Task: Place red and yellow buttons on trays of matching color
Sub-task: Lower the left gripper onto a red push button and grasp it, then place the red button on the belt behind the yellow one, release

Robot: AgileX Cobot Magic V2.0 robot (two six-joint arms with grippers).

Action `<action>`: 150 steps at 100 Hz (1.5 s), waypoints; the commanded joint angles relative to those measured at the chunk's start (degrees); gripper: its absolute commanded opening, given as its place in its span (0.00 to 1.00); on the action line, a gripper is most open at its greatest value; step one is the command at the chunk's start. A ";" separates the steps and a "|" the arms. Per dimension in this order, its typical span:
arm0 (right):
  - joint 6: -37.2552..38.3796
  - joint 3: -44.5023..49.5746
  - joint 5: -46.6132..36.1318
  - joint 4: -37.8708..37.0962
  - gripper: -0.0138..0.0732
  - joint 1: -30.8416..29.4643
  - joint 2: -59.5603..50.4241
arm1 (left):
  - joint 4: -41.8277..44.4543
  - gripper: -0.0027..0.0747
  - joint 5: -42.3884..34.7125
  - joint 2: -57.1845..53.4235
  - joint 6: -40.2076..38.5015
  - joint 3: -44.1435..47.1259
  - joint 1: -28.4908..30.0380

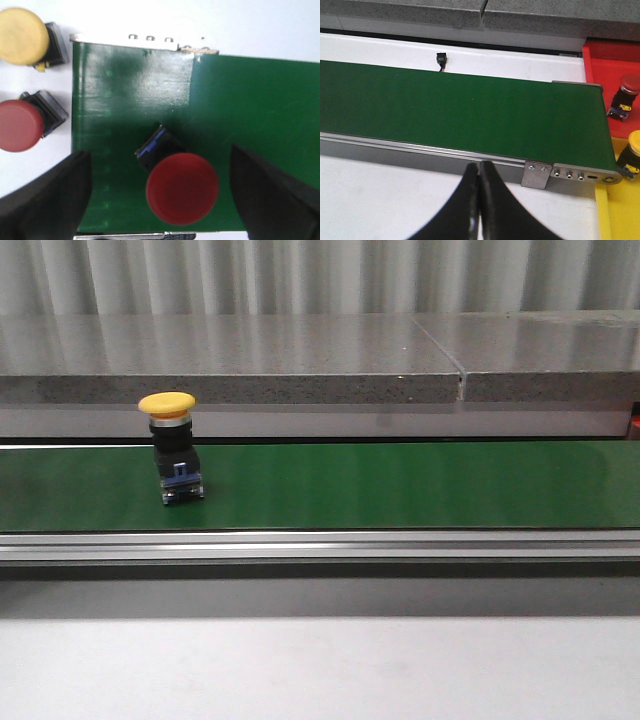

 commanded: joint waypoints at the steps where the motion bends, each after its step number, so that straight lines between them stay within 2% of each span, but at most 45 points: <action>1: -0.45 -1.38 -4.23 0.03 0.08 0.15 0.51 | -1.67 0.72 -2.56 -5.81 0.37 -1.99 -1.87; 7: -0.45 -1.38 -4.23 0.03 0.08 0.15 0.51 | -1.14 0.67 -4.19 -7.90 0.45 -1.58 -3.23; 12: -0.45 -1.38 -4.23 0.03 0.08 0.15 0.51 | -0.84 0.59 -5.46 -9.84 0.45 -0.81 -4.62; 17: -0.45 -1.38 -4.23 0.03 0.08 0.15 0.51 | -0.15 0.45 -6.24 -12.06 0.45 0.47 -6.42; 27: -0.45 -1.38 -4.23 0.03 0.08 0.15 0.51 | 0.22 0.05 -8.86 -16.35 0.45 3.57 -9.83; 29: -0.45 -1.38 -4.23 0.03 0.08 0.15 0.51 | 0.54 0.01 -9.94 -17.34 0.45 4.42 -10.57; 42: -0.45 -1.38 -4.23 0.03 0.08 0.15 0.51 | 1.64 0.01 -16.16 -23.43 0.51 9.92 -14.78; 65: -0.45 -1.38 -4.23 0.03 0.08 0.15 0.51 | 0.73 0.01 -20.75 -33.95 0.51 20.04 -19.09; 119: -0.44 -1.38 -4.44 0.03 0.08 0.15 0.51 | -1.20 0.01 -23.12 -63.73 0.51 41.68 -19.32; 150: -0.44 -1.63 -2.91 0.83 0.08 0.91 0.60 | -1.48 0.01 -23.34 -75.56 0.51 47.50 -19.32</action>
